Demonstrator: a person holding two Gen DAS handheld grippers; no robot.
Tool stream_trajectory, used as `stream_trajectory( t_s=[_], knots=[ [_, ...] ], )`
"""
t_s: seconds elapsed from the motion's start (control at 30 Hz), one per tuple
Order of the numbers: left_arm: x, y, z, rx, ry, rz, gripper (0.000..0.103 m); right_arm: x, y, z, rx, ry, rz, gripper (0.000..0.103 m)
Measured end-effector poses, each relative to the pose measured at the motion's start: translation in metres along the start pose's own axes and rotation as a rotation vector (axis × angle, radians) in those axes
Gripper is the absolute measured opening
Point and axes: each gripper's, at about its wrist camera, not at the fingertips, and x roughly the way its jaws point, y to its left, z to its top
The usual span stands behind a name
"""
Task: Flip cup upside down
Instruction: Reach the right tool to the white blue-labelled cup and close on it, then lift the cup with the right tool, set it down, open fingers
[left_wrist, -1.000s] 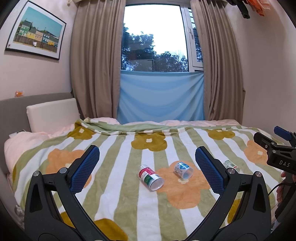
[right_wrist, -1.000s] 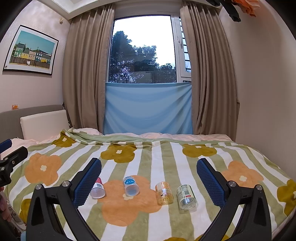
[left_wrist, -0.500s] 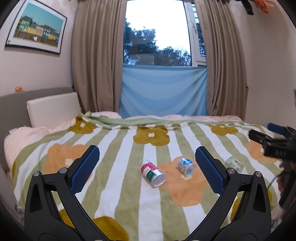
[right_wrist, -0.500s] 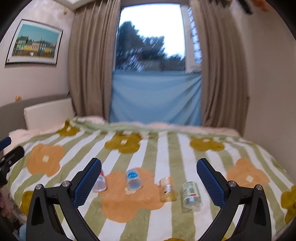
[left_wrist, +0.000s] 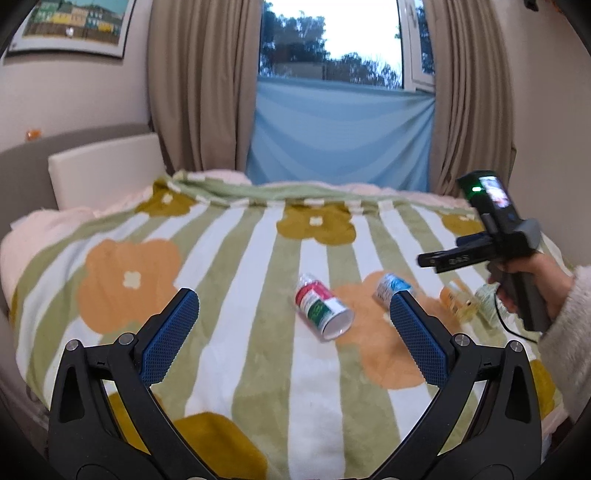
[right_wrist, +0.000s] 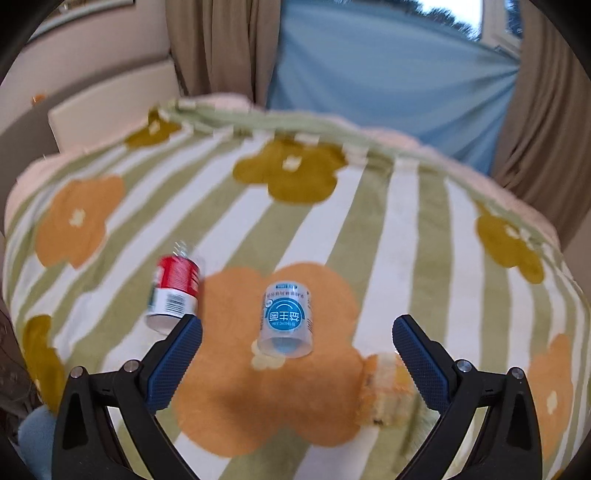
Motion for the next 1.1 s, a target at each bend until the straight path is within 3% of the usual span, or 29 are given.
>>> stream_trajectory(
  t_s=[0.23, 0.5, 0.57, 0.6, 0.83, 1.1],
  knots=[
    [0.024, 0.003, -0.011, -0.004, 0.044, -0.006, 0.103, 0.088, 0.000, 0.005, -0.032, 0.203, 0.012, 0.101],
    [0.030, 0.007, -0.015, -0.027, 0.069, -0.036, 0.103, 0.136, 0.002, 0.002, -0.019, 0.331, 0.041, 0.070],
    [0.029, 0.007, -0.015, -0.029, 0.073, -0.043, 0.103, 0.141, 0.002, 0.001, -0.021, 0.344, 0.038, 0.057],
    [0.029, 0.007, -0.015, -0.029, 0.073, -0.044, 0.103, 0.142, 0.003, 0.000, -0.023, 0.348, 0.034, 0.057],
    [0.021, 0.010, -0.011, -0.041, 0.062, -0.042, 0.103, 0.123, 0.008, 0.001, -0.003, 0.325, 0.053, 0.056],
    [-0.005, 0.015, -0.003, -0.066, 0.037, -0.034, 0.103, 0.041, 0.037, -0.021, -0.032, 0.247, 0.136, 0.055]
  ],
)
